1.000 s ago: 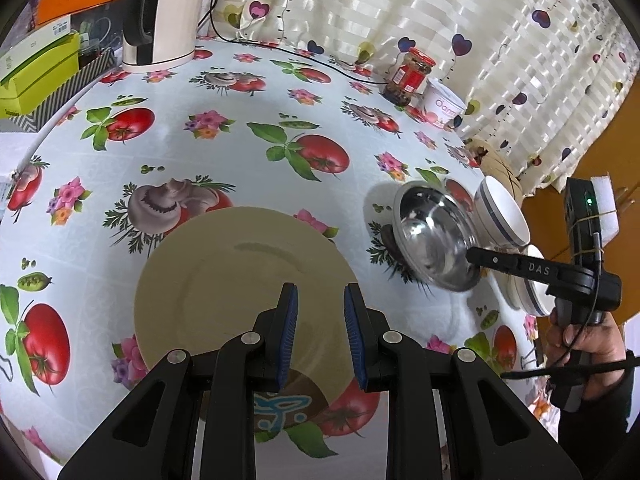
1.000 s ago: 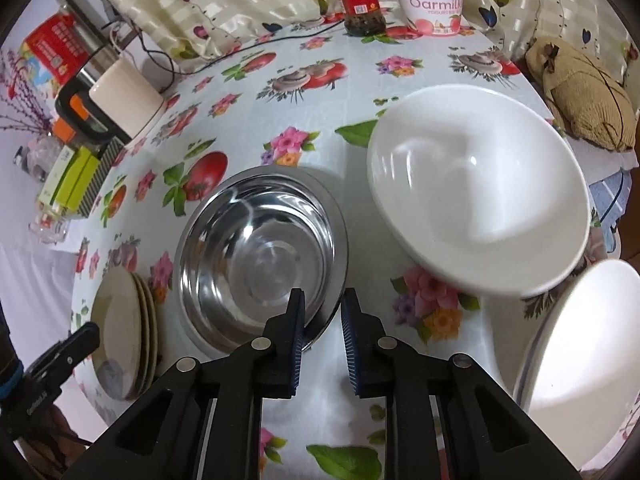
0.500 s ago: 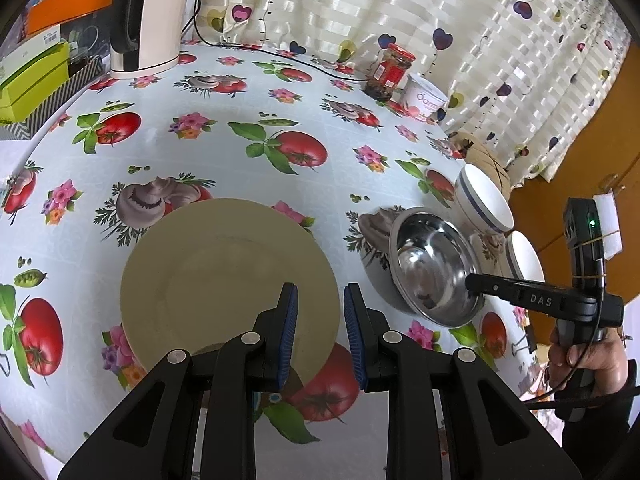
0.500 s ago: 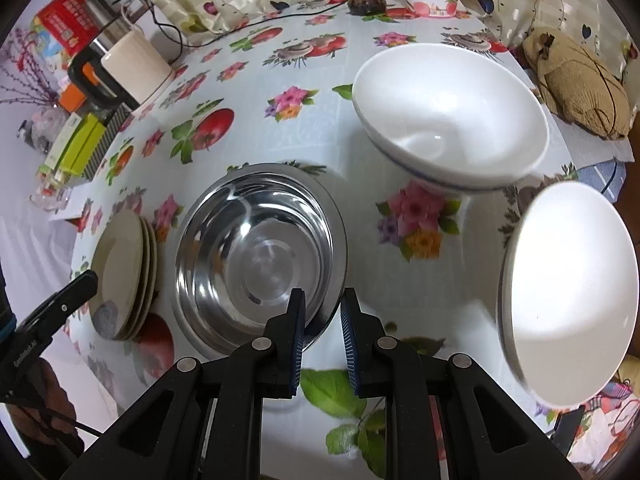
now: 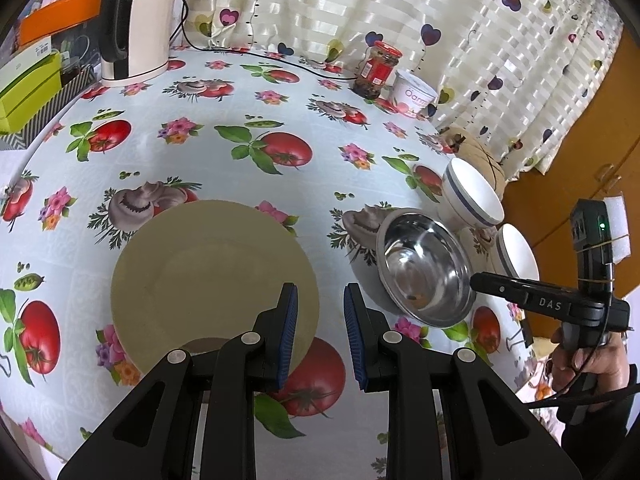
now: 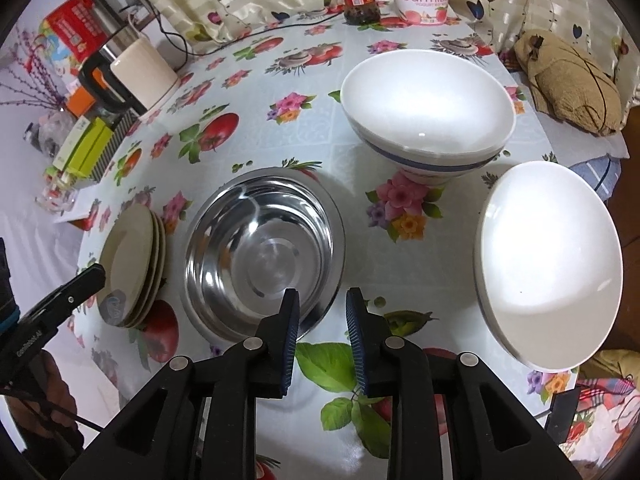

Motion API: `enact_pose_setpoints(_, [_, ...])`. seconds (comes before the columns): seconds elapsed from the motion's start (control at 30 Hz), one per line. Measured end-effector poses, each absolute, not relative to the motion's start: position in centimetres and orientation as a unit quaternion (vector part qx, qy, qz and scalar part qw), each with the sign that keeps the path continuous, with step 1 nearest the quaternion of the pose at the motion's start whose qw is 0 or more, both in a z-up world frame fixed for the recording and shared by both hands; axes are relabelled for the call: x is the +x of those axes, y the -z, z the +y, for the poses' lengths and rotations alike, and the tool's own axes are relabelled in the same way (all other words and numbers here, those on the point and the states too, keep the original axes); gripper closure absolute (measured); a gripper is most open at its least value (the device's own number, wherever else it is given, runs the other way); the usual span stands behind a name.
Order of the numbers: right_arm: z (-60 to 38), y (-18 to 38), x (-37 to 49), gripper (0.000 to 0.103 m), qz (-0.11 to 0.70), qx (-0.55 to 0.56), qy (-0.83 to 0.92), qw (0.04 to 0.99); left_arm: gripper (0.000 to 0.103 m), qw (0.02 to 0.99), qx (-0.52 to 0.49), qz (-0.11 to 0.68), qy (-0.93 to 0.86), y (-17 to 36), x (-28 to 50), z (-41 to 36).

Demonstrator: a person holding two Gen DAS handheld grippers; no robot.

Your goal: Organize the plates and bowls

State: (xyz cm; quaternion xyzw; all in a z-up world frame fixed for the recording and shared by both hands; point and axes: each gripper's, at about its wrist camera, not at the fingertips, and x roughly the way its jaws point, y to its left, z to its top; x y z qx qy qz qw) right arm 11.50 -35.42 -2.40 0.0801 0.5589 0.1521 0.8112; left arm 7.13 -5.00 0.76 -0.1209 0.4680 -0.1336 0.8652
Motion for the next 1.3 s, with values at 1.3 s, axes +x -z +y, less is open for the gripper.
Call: enact_pose_setpoints(1.3, [-39.9,-3.3,12.5,0.079,0.478,0.102,-0.145,0.860,0.078,0.862,-0.094,0.453,0.209,-4.2,13.2,-12.5])
